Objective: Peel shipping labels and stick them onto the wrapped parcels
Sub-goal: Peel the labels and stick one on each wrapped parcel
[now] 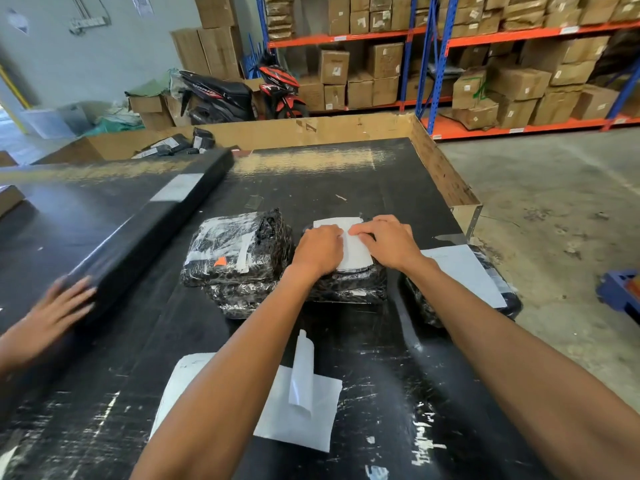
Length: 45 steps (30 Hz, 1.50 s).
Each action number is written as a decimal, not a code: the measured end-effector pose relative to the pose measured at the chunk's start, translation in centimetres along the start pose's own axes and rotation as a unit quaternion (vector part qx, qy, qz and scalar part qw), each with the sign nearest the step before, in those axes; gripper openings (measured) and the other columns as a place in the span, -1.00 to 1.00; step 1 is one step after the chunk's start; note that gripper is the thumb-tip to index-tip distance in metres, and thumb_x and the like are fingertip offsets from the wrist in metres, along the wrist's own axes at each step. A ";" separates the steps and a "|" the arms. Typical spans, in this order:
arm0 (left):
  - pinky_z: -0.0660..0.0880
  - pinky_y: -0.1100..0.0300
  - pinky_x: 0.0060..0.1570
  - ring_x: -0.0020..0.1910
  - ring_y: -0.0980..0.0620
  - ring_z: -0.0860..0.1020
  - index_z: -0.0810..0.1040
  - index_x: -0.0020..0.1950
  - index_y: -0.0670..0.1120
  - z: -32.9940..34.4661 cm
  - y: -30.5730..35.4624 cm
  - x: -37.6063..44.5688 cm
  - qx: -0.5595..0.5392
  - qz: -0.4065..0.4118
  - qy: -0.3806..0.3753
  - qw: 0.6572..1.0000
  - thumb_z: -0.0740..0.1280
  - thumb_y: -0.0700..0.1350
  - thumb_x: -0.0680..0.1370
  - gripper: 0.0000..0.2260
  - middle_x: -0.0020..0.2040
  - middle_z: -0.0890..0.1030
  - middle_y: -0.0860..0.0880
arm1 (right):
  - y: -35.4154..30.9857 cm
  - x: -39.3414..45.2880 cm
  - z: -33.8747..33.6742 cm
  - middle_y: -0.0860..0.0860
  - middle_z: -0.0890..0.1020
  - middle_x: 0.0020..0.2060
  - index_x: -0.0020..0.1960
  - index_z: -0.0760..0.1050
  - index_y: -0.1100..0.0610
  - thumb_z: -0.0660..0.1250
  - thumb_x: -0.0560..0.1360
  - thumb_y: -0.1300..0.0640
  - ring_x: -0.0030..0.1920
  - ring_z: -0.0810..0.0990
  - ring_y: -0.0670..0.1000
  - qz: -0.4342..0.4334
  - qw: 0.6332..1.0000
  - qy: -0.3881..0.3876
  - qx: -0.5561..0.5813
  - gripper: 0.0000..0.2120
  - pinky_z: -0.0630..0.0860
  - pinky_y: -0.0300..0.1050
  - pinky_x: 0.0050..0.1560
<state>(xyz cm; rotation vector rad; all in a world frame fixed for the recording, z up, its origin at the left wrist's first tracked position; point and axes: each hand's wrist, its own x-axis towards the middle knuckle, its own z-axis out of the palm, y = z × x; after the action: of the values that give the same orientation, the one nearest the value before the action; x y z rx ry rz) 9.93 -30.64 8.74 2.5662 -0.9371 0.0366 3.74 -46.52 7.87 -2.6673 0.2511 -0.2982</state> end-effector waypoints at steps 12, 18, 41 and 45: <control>0.11 -0.27 0.47 0.49 -0.21 0.27 0.29 0.54 -0.08 -0.1 -1.2 3.2 0.062 -0.078 -0.096 0.990 -0.02 -0.02 0.70 -0.58 0.52 0.32 -0.15 | -0.4 2.7 -0.1 -0.06 0.19 0.60 0.58 0.20 -0.11 -0.01 0.69 -0.06 0.55 0.22 0.17 0.035 0.992 -0.117 -0.041 -0.54 0.18 0.26 0.44; -0.08 -0.22 0.53 0.61 -0.22 -0.13 0.01 0.63 -0.10 0.7 -0.8 -0.1 0.022 -0.061 -0.086 0.994 -0.02 0.07 0.71 -0.47 0.64 -0.07 -0.13 | 1.2 -0.4 0.0 -0.03 -0.06 0.64 0.64 0.03 -0.03 0.24 0.58 -0.26 0.62 0.00 0.04 0.026 0.980 -0.153 0.126 -0.24 0.09 0.04 0.57; 0.15 0.17 0.38 0.49 -0.02 0.25 0.21 0.57 -0.03 2.0 -1.0 -7.7 -0.273 -0.089 0.082 0.954 0.23 0.01 0.66 -0.51 0.49 0.34 -0.06 | -3.6 -4.7 3.7 0.15 0.43 0.42 0.49 0.33 0.22 0.34 0.42 -0.39 0.35 0.46 0.19 0.270 0.893 0.114 0.342 -0.12 0.45 0.09 0.31; 0.23 0.03 0.49 0.47 0.05 0.32 0.04 0.62 0.01 2.9 -1.3 -8.0 -0.362 -0.131 0.074 0.920 0.35 0.09 0.58 -0.27 0.51 0.33 0.07 | -3.6 -6.3 3.7 0.12 0.37 0.47 0.54 0.25 0.18 0.33 0.48 -0.35 0.44 0.38 0.15 0.209 0.918 0.164 0.294 -0.14 0.36 0.09 0.39</control>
<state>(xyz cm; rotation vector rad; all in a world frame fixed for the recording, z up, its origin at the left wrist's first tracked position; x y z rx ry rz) 4.24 -25.93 4.31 1.9340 -0.4233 -0.1620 -0.89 -40.40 5.14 -1.9008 0.7027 -0.5762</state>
